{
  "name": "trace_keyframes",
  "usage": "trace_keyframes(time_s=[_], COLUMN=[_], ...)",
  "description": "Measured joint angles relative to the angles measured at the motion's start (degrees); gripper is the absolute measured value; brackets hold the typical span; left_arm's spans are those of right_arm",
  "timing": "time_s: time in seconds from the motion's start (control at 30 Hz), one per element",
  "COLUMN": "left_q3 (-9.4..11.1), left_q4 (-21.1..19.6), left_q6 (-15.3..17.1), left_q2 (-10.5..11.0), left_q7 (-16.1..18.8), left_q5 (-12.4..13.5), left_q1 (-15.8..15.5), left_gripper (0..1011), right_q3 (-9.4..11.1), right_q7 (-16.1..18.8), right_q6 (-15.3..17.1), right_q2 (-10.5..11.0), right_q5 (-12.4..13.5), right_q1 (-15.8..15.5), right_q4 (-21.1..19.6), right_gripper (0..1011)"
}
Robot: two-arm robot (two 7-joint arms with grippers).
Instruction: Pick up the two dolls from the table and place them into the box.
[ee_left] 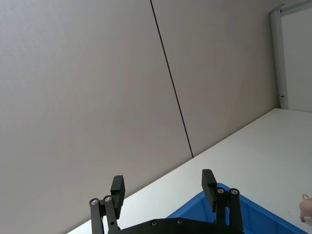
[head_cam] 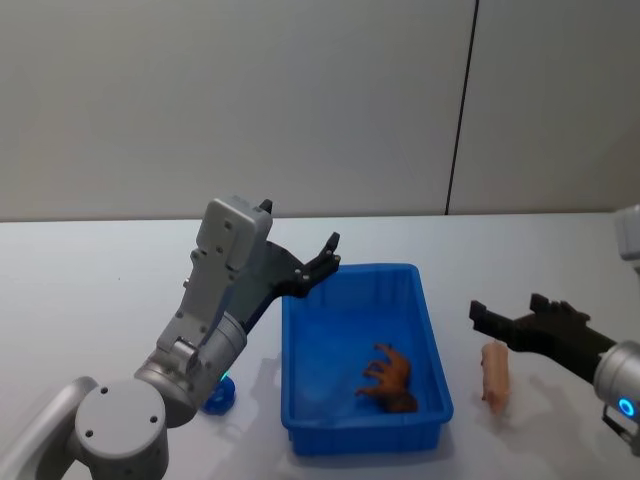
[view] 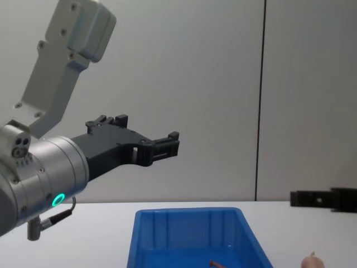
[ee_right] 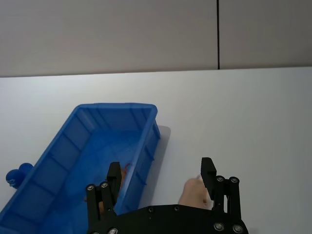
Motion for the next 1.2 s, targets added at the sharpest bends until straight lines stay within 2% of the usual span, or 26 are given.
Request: trace_keyframes(time_s=[0.17,0.37,0.6,0.87,1.2], left_q3=[0.0,0.0,0.0,0.0,0.0], left_q4=[0.0,0.0,0.0,0.0,0.0], left_q6=[0.0,0.0,0.0,0.0,0.0], left_q2=[0.0,0.0,0.0,0.0,0.0], left_q7=[0.0,0.0,0.0,0.0,0.0], left_q5=[0.0,0.0,0.0,0.0,0.0], left_q1=[0.0,0.0,0.0,0.0,0.0], left_gripper=[1001,1001,1001,1001,1001], right_q3=[0.32,0.73,1.06,0.73,-0.21], right_q7=[-2.38,-7.12,-10.56,-10.96,-9.42], right_q6=[1.17,3.55,6.59,9.26,9.79], right_q2=[0.35,0.47,0.32,-0.38,-1.78], right_q5=[0.77,1.46,1.88,1.15,-0.48], right_q1=[-1.46,-3.2,-3.86,-2.34,0.37], right_q4=[-1.07,-2.13,-2.03,0.53,4.01], right_gripper=[1001,1001,1001,1001,1001])
